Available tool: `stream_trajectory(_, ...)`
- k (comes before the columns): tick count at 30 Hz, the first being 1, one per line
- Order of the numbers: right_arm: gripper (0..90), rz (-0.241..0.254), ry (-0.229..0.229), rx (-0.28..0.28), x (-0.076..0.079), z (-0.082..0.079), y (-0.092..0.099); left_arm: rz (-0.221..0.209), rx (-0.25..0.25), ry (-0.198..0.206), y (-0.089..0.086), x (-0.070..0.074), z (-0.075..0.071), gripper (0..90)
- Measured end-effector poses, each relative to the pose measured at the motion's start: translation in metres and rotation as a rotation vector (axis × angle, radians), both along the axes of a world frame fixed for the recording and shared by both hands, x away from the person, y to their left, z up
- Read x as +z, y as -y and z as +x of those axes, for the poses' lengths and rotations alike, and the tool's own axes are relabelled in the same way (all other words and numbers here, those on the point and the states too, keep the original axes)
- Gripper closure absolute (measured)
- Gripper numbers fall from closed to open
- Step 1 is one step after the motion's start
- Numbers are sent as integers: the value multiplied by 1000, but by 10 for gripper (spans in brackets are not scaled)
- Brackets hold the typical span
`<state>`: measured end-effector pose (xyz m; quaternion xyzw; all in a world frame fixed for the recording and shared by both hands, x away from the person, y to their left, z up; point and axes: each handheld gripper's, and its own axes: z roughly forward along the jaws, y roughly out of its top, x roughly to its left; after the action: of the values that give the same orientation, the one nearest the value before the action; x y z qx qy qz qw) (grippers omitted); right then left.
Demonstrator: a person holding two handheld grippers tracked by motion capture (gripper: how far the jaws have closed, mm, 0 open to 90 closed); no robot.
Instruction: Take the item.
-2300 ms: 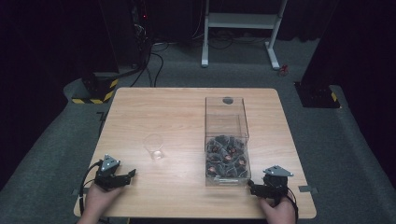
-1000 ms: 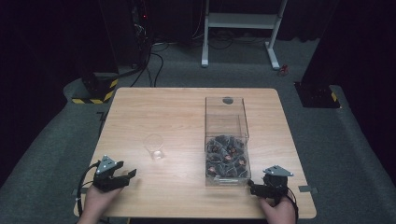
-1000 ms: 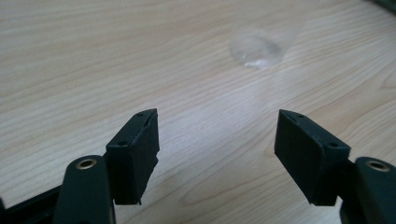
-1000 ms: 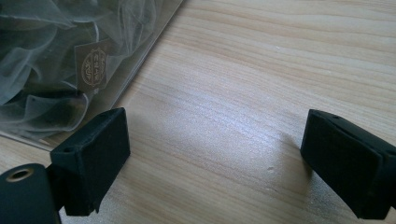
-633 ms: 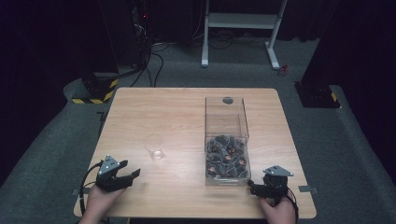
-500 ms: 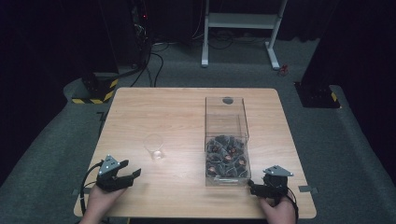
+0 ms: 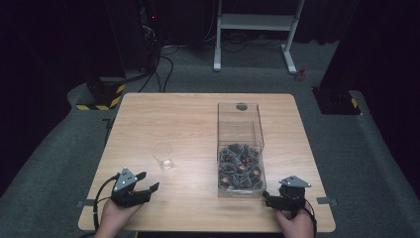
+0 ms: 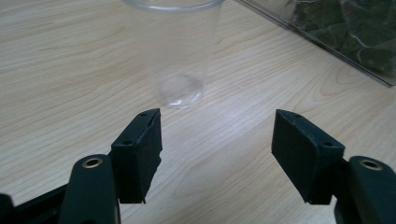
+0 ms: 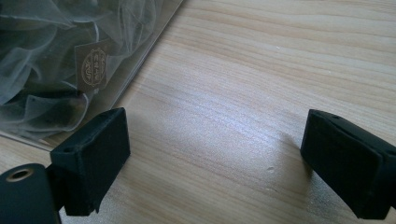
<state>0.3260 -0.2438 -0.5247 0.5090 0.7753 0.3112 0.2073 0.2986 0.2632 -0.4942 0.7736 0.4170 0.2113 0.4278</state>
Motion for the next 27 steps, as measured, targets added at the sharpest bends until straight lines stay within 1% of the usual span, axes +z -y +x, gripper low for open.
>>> stream_trajectory(1,78,0,0,0,0,0,0,-5,-5,-3,2,-1,0,341)
stream_trajectory(5,78,0,0,0,0,0,0,0,-33,-5,8,-2,2,346)
stream_trajectory(7,79,1,0,0,0,0,0,-13,-37,-7,11,-2,2,343)
stream_trajectory(9,79,-1,2,4,0,0,0,-13,-41,-5,13,-2,3,332)
stream_trajectory(10,79,-1,2,4,0,0,0,-23,-42,-12,15,-2,3,331)
stream_trajectory(14,79,0,1,3,0,0,0,-27,-58,-11,22,-2,4,329)
stream_trajectory(16,80,0,1,3,0,0,0,-43,-63,-11,25,-1,5,330)
stream_trajectory(21,80,0,1,4,0,1,0,-40,-86,-2,34,1,5,333)
stream_trajectory(23,80,0,1,4,0,1,0,-45,-91,-8,35,1,6,333)
stream_trajectory(26,80,0,1,4,0,1,0,-66,-96,-8,39,2,7,333)
stream_trajectory(27,80,0,1,4,0,1,0,-59,-103,-7,41,3,7,333)
